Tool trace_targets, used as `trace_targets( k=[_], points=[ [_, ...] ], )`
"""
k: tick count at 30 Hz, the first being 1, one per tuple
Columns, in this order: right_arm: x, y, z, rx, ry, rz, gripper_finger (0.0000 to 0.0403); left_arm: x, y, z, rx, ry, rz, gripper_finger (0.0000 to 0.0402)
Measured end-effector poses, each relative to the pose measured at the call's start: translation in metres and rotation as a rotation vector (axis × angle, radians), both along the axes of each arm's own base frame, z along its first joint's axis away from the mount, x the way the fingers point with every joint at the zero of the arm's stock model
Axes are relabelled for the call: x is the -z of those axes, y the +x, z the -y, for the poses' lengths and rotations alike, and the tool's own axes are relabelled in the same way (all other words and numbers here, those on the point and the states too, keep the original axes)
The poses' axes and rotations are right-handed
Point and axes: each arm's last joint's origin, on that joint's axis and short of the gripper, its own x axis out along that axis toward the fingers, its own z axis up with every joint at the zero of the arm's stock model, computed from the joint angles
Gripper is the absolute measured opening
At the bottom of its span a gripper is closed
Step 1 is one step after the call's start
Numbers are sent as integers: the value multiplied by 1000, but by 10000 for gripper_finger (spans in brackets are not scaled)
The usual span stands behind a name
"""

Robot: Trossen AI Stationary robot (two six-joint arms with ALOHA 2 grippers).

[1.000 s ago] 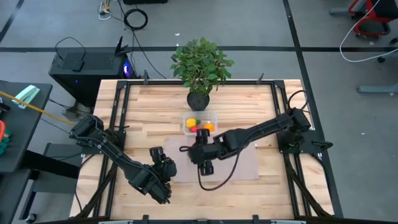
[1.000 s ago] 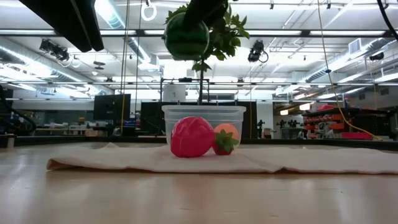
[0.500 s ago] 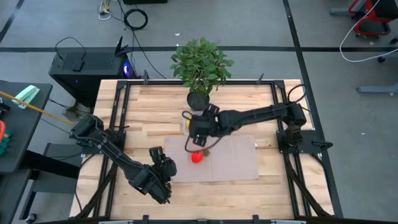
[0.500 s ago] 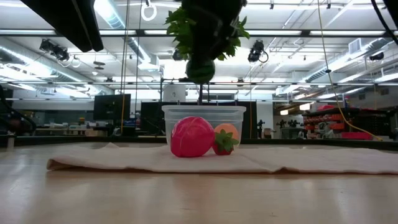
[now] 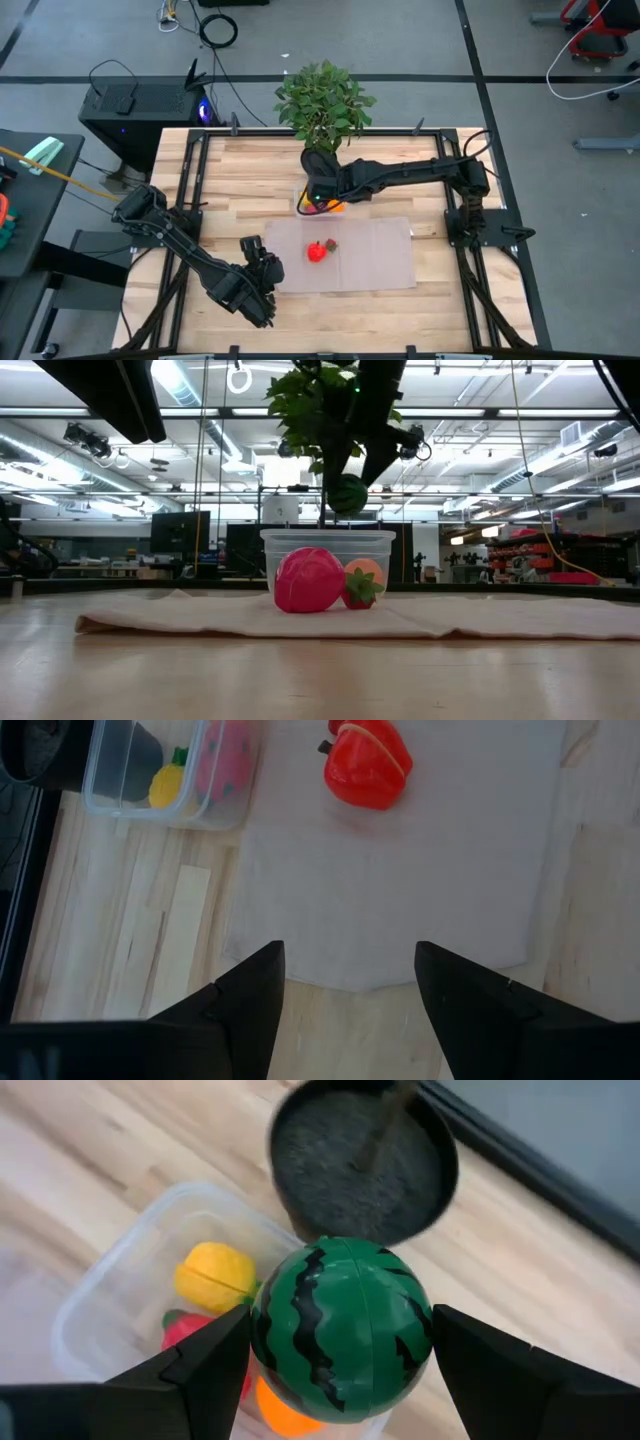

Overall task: Pick and placing Produce into tupperware
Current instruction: Put the watermelon into the transparent bin

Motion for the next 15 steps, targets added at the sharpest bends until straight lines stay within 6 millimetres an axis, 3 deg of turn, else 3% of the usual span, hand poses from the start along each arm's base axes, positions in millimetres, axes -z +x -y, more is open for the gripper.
trace_targets(
  k=[7,15],
  points=[
    [23,-7,-1,171,61,35,293,0,0,0,0,0,0,231],
    [31,-3,-12,158,75,84,293,0,0,0,1,1,-1,231]
  ],
)
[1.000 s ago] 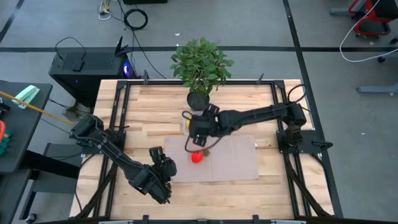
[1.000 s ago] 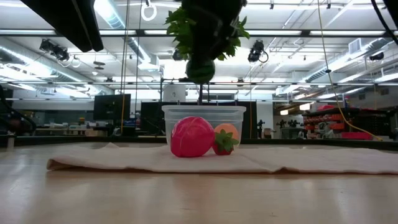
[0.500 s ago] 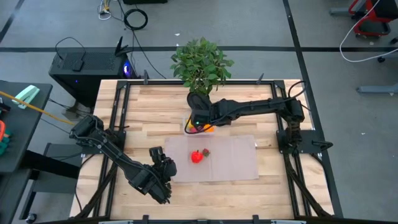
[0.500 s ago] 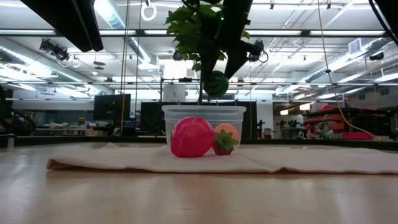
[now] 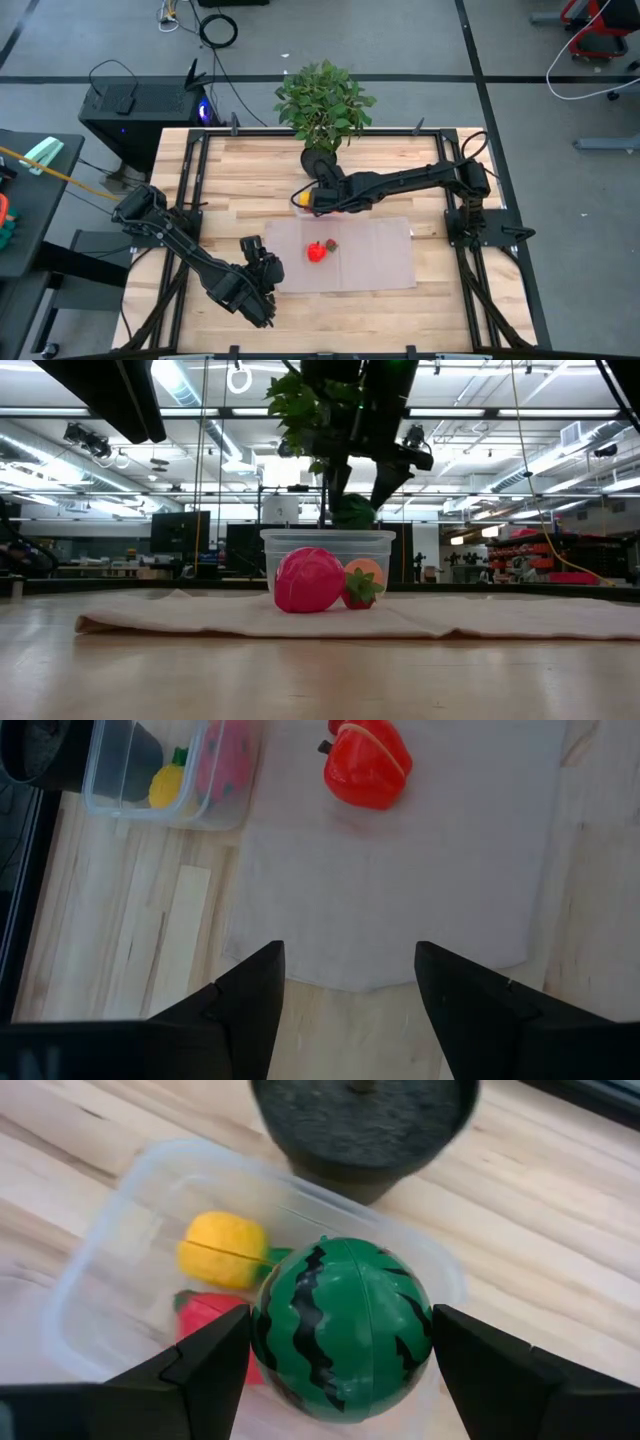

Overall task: Pick and placing Produce into tupperware
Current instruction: Put the watermelon into the transparent bin, then put the apple into the transparent bin

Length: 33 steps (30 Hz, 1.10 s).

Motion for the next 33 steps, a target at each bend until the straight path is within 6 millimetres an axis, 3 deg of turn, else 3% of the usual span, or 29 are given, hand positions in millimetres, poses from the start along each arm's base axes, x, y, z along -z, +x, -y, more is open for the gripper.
trace_targets(
  k=[14,33],
  points=[
    [-1,3,0,-2,13,33,296,0,0,0,-1,0,0,231],
    [-1,6,0,-39,26,49,340,0,0,0,-2,-1,1,231]
  ],
)
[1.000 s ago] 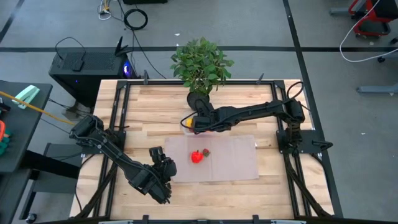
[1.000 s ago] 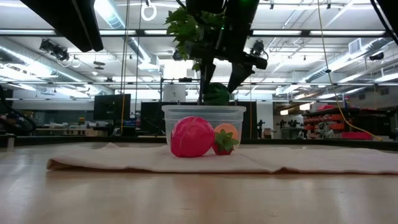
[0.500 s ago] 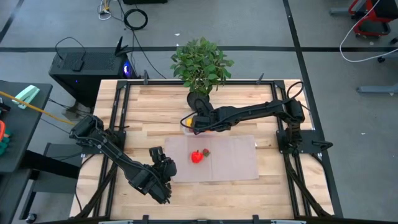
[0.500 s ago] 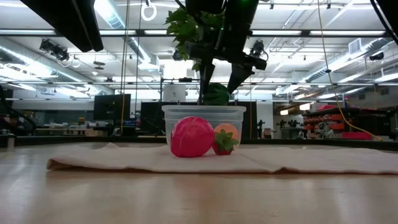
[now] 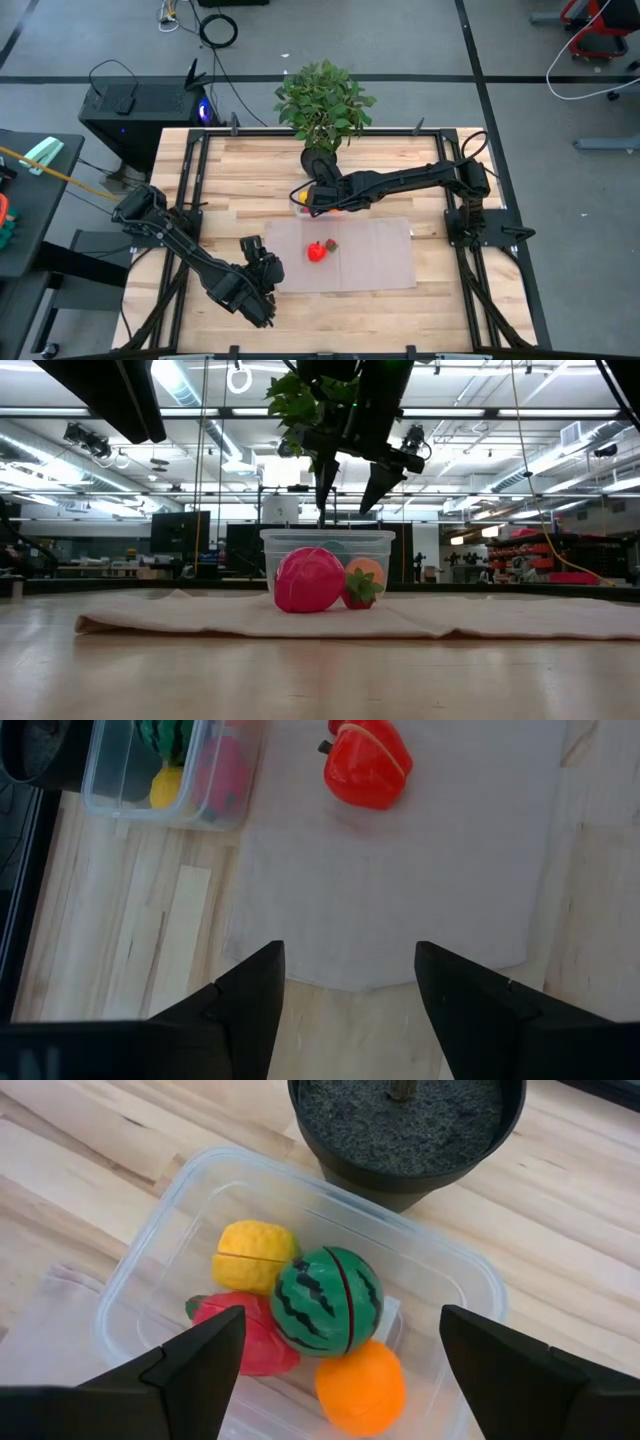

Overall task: Pick and placing Produce into tupperware
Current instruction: Put the apple into the transparent bin

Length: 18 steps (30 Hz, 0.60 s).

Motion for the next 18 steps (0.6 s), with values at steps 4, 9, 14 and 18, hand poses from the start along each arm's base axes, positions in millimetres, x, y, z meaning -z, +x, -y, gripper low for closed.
trace_targets(
  k=[4,9,14,18],
  points=[
    [0,0,0,-1,0,0,339,0,0,0,0,0,0,231],
    [1,0,-6,-29,47,-3,338,0,0,0,0,0,0,231],
    [1,0,-30,-168,80,-38,338,0,0,0,0,0,0,231],
    [2,-5,-59,-287,71,-86,338,0,0,0,0,0,0,231]
  ],
)
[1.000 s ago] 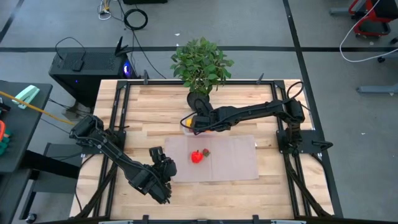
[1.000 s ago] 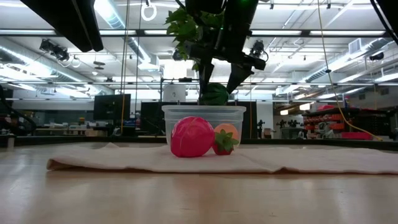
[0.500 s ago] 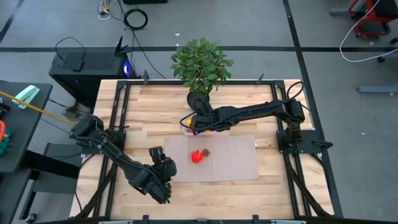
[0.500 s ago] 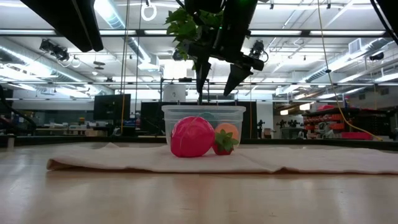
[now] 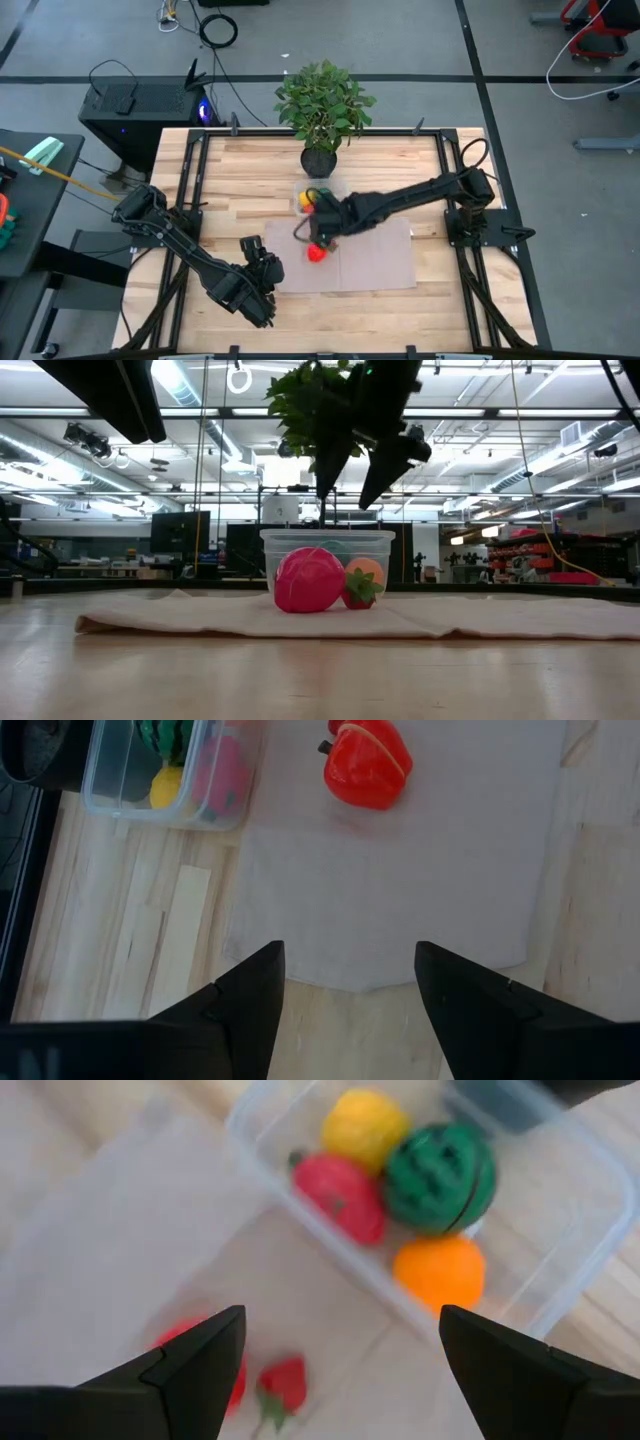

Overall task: Pick and placing Produce into tupperware
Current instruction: Put the apple into the transparent bin

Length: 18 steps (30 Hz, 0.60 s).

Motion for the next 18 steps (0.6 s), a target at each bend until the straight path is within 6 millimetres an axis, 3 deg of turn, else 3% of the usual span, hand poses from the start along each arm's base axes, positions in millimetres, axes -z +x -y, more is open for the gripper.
trace_targets(
  k=[8,14,18],
  points=[
    [-6,-16,-56,-280,-76,-49,331,0,0,0,1,0,0,231],
    [-23,-44,-93,-406,-114,-59,315,0,2,1,-12,-23,22,231],
    [-28,-66,-112,-406,-118,-95,307,-1,11,2,-100,-128,118,231]
  ],
)
